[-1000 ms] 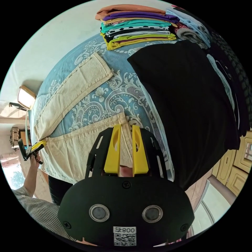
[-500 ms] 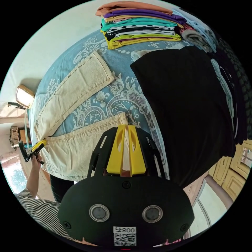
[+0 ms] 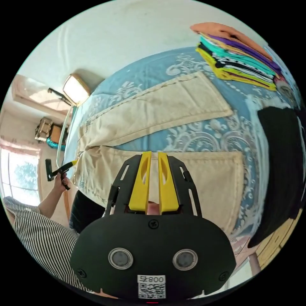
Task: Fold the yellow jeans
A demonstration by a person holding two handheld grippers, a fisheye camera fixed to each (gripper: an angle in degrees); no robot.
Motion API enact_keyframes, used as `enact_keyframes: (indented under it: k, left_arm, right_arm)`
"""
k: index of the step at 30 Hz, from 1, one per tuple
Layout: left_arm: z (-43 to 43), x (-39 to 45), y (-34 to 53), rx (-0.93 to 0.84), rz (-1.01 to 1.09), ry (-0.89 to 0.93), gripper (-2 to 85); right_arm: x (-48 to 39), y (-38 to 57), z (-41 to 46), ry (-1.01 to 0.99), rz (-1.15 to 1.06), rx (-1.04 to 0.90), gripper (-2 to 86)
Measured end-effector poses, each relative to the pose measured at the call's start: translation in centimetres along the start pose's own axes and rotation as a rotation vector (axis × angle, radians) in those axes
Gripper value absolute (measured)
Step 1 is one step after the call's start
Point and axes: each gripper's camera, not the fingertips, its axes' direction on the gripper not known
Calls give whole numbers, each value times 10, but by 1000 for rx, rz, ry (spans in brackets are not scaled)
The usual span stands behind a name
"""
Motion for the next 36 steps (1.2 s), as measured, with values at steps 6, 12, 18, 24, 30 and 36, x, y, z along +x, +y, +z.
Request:
enact_keyframes:
  k: [6,12,18,24,30,36]
  left_arm:
    - [-36,-29,-8,50,-17,-101,70]
    - [-60,-52,-9,81,-21,-107,70]
    - [-84,-83,-19,141,-74,-108,72]
    - [-108,-97,-20,154,-96,-96,84]
    - [-135,-84,-31,149,53,-165,102]
    - [-142,-82,-121,132,207,-221,117]
  right_arm:
    - [-196,-48,93,-117,-515,-172,78]
    - [-306,-62,142,17,-760,-192,80]
    - [-307,-83,161,126,-727,-196,78]
    - [-315,-149,180,246,-706,-145,98]
    - [-341,-203,200,346,-764,-160,105]
    - [-352,-219,226,415,-823,-250,97]
